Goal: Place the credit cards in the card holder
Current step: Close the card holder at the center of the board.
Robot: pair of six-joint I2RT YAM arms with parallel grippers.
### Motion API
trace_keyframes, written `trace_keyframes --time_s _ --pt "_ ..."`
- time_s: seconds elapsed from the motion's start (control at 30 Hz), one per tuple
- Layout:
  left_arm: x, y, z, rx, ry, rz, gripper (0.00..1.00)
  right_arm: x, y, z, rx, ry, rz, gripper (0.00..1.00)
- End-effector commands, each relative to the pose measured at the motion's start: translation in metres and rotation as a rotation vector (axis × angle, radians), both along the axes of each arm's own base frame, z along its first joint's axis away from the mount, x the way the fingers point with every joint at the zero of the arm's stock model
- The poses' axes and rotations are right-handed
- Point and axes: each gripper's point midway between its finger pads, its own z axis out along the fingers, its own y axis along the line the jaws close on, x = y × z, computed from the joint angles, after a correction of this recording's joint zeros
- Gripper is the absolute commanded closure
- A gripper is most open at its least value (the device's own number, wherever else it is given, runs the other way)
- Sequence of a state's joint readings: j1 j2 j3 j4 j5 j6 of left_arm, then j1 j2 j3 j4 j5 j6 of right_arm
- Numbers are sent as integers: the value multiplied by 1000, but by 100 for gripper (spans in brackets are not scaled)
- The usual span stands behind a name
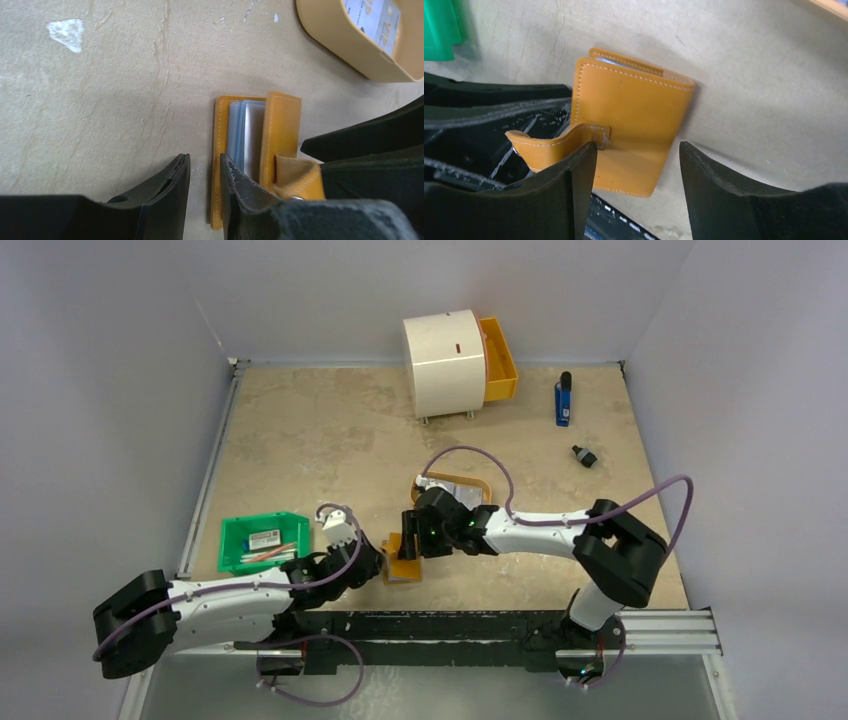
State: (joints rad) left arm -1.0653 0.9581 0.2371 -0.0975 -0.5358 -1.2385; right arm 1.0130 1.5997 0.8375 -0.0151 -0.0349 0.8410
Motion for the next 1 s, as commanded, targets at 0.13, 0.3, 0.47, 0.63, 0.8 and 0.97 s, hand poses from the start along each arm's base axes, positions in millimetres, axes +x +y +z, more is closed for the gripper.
trace_keyframes --time_s 0.13,0.3,0.47,0.63,0.8,0.97 --pt "-5 28 9 72 7 47 63 6 -10 -27 -210 -36 -9 36" --pt "-3 31 45 39 -32 58 60 5 -18 -44 -264 -20 -35 36" --pt "0 9 74 -66 -78 -5 58 4 -15 -45 -245 -12 -37 36" --pt "6 -15 70 -109 -87 -46 57 6 -10 -41 -231 -20 -29 36" --pt "13 -13 52 -40 -68 -9 57 6 -9 -35 -213 -26 -27 37" --pt "12 -9 35 1 -46 2 57 5 -8 -28 -183 -33 -29 37"
